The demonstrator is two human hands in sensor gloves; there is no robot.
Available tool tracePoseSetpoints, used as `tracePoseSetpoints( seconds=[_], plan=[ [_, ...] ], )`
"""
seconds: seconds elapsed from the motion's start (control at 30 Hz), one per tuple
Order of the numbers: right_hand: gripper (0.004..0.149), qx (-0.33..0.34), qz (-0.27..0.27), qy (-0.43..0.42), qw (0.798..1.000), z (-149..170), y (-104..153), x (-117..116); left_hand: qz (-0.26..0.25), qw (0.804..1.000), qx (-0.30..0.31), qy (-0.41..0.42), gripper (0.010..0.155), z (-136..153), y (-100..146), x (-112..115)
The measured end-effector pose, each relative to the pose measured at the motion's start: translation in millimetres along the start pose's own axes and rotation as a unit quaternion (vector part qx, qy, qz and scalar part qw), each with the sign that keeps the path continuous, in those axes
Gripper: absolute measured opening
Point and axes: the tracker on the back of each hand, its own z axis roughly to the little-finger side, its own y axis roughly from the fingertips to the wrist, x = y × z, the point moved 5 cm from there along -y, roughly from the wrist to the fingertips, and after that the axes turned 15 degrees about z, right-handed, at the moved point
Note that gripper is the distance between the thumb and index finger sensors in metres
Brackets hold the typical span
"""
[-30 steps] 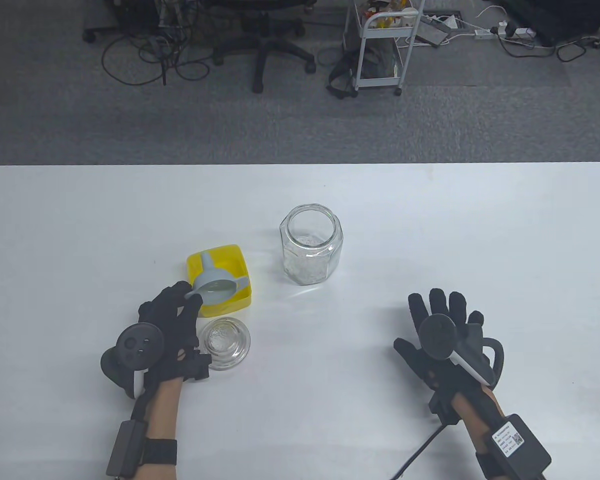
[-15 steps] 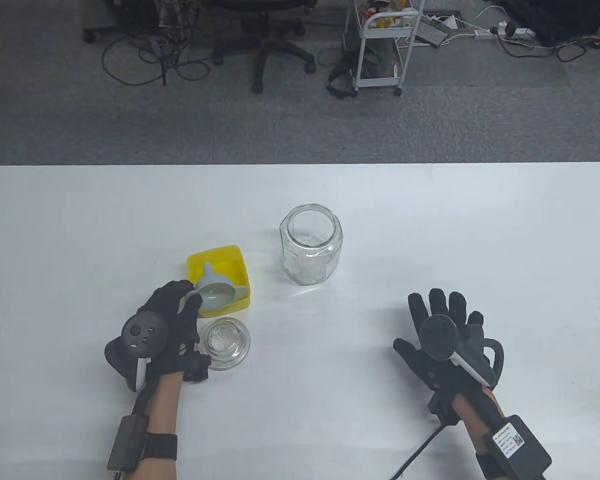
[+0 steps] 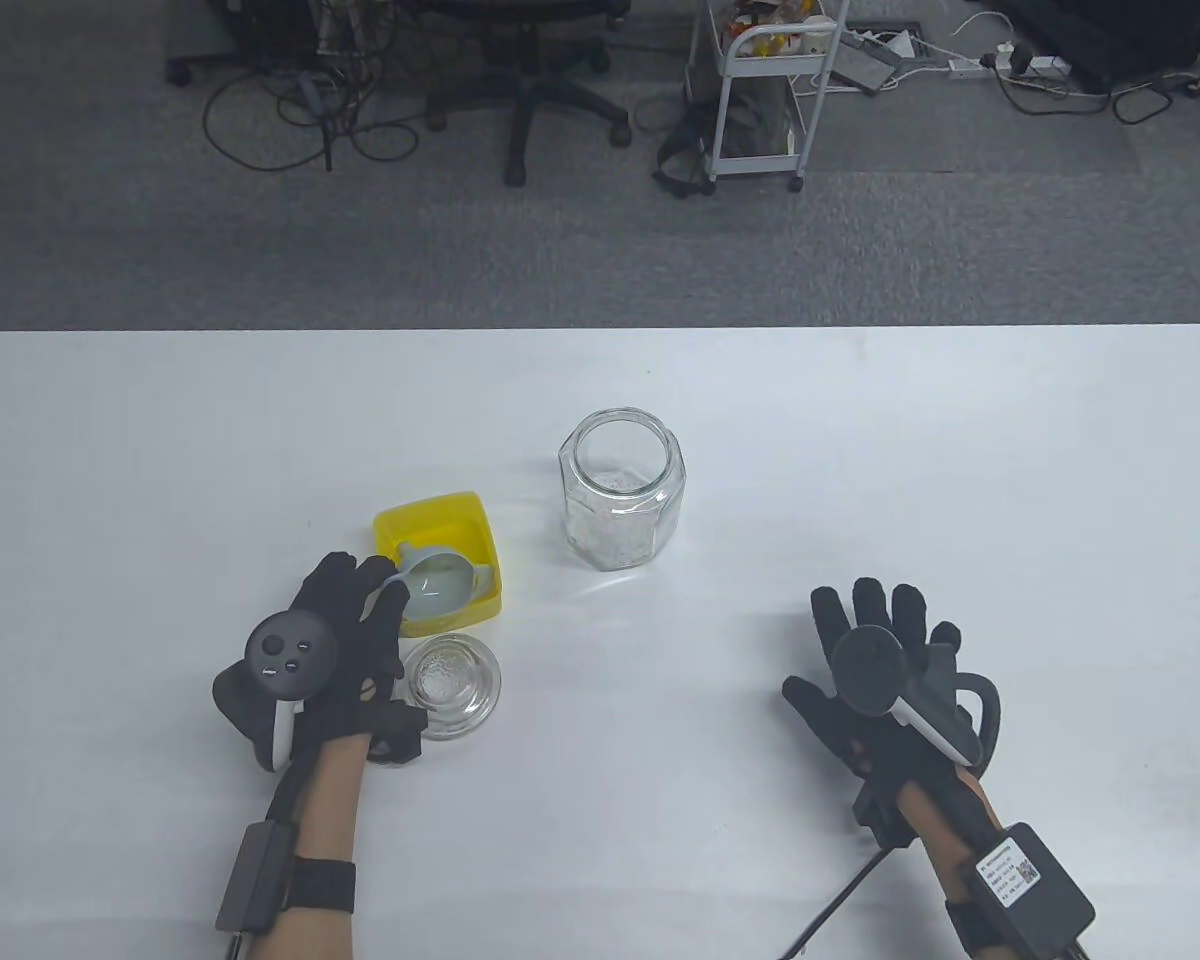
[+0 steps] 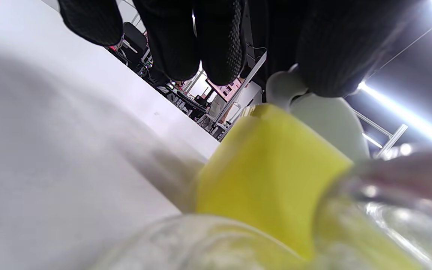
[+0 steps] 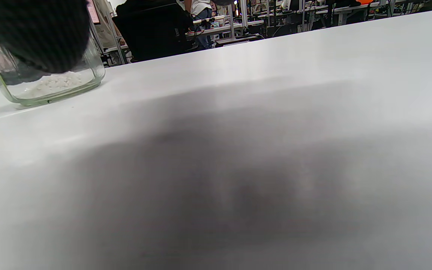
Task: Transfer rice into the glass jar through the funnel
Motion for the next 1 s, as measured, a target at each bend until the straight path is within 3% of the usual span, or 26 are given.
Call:
tracePoseSetpoints(
  seconds=[0.07,0.2,0.33,0.47,0.57,0.9,1.0],
  plan=[
    [0.087,-0.001,-0.001,0.000,1.000,0,0,0,0.001,1.000,0.004,0.003,0.042,-1,0,0],
    [0.087,-0.003,0.000,0.000,1.000,0,0,0,-0.010,0.999,0.030,-0.014,0.057,-14,8,-8],
    [0.088,-0.004,0.000,-0.001,1.000,1,-1,0,-0.041,0.985,0.099,-0.134,0.061,-54,26,-17],
    [0.087,-0.002,0.000,0.000,1.000,0,0,1,0.009,0.954,0.153,-0.259,0.063,-92,43,0],
    [0.087,-0.002,0.002,-0.004,1.000,1,0,3,0.054,0.929,0.144,-0.337,0.070,-104,48,13],
    [0.087,-0.001,0.002,-0.003,1.000,0,0,4,0.118,0.911,0.111,-0.379,0.075,-101,47,34],
    [0.087,-0.002,0.000,-0.004,1.000,1,0,3,0.165,0.900,0.091,-0.393,0.078,-94,44,46]
  ],
)
